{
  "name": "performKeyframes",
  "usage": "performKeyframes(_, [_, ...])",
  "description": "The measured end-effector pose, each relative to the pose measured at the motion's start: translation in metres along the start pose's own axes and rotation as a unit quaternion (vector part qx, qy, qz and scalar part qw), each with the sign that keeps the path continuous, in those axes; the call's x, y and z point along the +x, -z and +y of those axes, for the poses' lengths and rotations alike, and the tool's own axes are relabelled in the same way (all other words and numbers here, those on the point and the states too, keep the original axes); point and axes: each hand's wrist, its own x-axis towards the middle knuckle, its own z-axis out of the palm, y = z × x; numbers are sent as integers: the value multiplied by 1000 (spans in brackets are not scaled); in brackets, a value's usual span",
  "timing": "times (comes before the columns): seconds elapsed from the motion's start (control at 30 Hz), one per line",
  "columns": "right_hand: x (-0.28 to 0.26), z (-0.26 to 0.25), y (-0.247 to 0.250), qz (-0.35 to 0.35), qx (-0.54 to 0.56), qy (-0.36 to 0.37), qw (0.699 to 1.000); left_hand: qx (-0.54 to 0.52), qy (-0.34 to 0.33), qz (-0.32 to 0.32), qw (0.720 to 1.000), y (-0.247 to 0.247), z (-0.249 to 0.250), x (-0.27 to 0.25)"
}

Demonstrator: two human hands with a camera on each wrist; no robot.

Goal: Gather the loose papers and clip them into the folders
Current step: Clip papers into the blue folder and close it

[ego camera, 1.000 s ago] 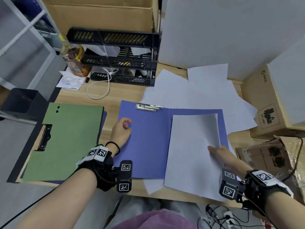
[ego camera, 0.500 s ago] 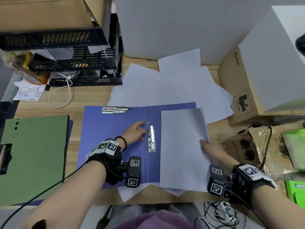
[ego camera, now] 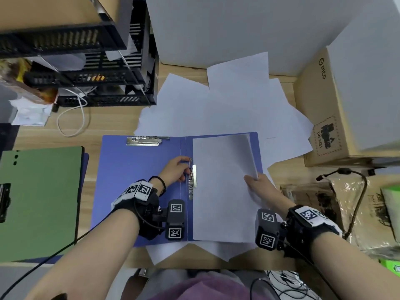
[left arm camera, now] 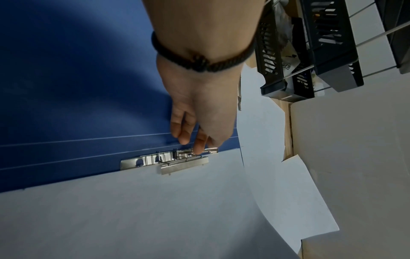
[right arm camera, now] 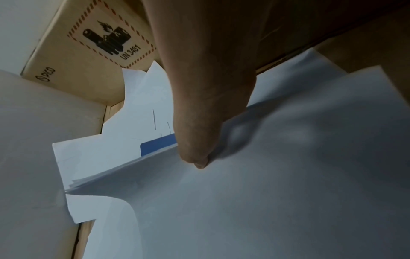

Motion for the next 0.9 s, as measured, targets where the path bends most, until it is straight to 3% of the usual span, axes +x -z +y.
performKeyframes(0.17, [7, -5, -3, -1, 6, -2, 1000, -30, -13, 2, 999, 5, 3, -7])
performKeyframes(0.4, [17, -4, -9, 4, 6, -25, 1000, -38, -19, -49, 998, 21, -2, -20])
performKeyframes(0.7, [19, 1, -4, 48, -16, -3, 999, -36, -34, -50, 997, 24, -6, -24])
performKeyframes(0.9, [14, 16, 1, -22, -36, 15, 999, -20, -34, -30, 999, 15, -5, -15])
